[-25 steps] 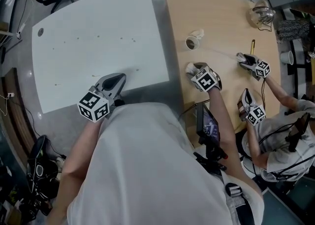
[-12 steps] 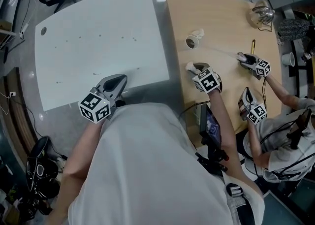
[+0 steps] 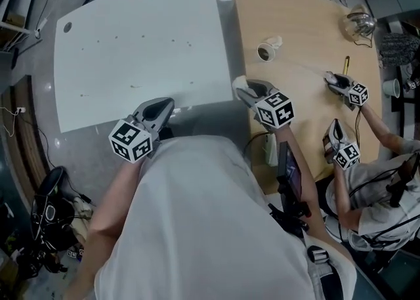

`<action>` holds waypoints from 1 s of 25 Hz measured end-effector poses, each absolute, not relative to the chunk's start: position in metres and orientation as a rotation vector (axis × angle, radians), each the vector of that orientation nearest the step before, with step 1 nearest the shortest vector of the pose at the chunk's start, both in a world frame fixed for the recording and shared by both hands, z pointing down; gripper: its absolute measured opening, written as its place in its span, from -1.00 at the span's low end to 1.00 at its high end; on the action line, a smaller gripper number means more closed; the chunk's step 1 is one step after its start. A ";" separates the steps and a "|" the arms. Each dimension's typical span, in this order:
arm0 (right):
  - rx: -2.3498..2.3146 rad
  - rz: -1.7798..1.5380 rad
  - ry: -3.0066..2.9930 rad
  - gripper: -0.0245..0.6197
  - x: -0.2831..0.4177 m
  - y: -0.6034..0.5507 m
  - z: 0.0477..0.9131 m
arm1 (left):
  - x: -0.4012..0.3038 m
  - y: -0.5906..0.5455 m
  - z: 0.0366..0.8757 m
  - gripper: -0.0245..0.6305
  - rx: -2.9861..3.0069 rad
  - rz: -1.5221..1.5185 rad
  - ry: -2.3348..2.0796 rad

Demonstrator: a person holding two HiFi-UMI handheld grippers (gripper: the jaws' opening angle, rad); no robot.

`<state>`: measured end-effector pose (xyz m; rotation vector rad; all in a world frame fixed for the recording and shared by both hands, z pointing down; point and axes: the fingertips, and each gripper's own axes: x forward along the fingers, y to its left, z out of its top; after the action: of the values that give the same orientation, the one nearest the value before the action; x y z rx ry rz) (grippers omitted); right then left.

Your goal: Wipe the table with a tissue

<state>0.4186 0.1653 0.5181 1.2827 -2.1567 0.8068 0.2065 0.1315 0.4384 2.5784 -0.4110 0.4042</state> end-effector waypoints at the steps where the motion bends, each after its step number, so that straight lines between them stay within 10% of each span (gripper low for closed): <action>1: 1.277 0.825 -2.185 -0.44 0.411 0.164 0.516 | 0.203 0.134 0.440 -0.91 2.572 0.405 -0.425; 25: 1.162 0.880 -2.064 -0.43 0.319 0.132 0.553 | 0.114 0.114 0.452 -0.91 2.484 0.347 -0.526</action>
<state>0.3188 0.1325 0.5526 1.1625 -2.0638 0.8802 0.1138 0.1142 0.4525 2.4843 -0.5263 0.3472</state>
